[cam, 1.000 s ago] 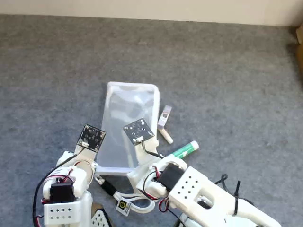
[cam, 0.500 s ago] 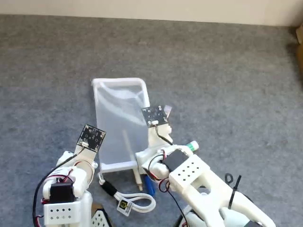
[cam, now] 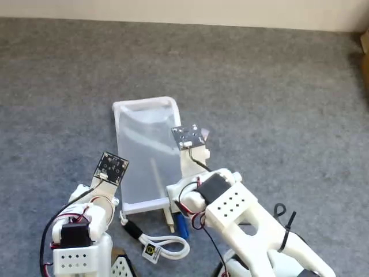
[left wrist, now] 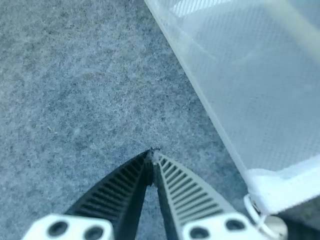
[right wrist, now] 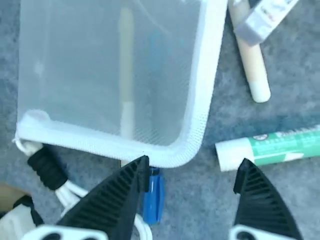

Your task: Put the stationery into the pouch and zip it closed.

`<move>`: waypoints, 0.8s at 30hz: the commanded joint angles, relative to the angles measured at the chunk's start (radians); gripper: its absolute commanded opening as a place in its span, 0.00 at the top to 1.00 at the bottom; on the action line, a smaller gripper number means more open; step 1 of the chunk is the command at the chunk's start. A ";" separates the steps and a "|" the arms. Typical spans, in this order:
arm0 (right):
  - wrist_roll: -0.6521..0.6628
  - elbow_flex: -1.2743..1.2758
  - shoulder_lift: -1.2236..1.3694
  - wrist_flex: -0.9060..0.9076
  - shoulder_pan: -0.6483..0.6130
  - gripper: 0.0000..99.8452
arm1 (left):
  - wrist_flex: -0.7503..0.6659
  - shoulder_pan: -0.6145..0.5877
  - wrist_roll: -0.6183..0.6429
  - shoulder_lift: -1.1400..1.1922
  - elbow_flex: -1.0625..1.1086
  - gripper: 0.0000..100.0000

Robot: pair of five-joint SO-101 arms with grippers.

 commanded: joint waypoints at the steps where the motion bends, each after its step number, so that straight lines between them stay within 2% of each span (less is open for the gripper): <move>1: -0.012 -0.081 0.002 0.077 -0.061 0.74 | 0.000 -0.010 -0.008 -0.007 0.022 1.00; 9: -0.003 -0.081 0.002 0.088 -0.140 0.94 | 0.000 -0.010 -0.008 -0.007 0.022 1.00; 14: -0.003 -0.081 0.002 0.093 -0.168 0.99 | 0.000 -0.010 -0.008 -0.007 0.022 1.00; 19: -0.003 -0.074 0.002 0.085 -0.234 1.00 | 0.000 -0.010 -0.008 -0.007 0.022 1.00; 24: -0.012 0.001 0.015 -0.050 -0.275 1.00 | 0.000 -0.010 -0.008 -0.007 0.022 1.00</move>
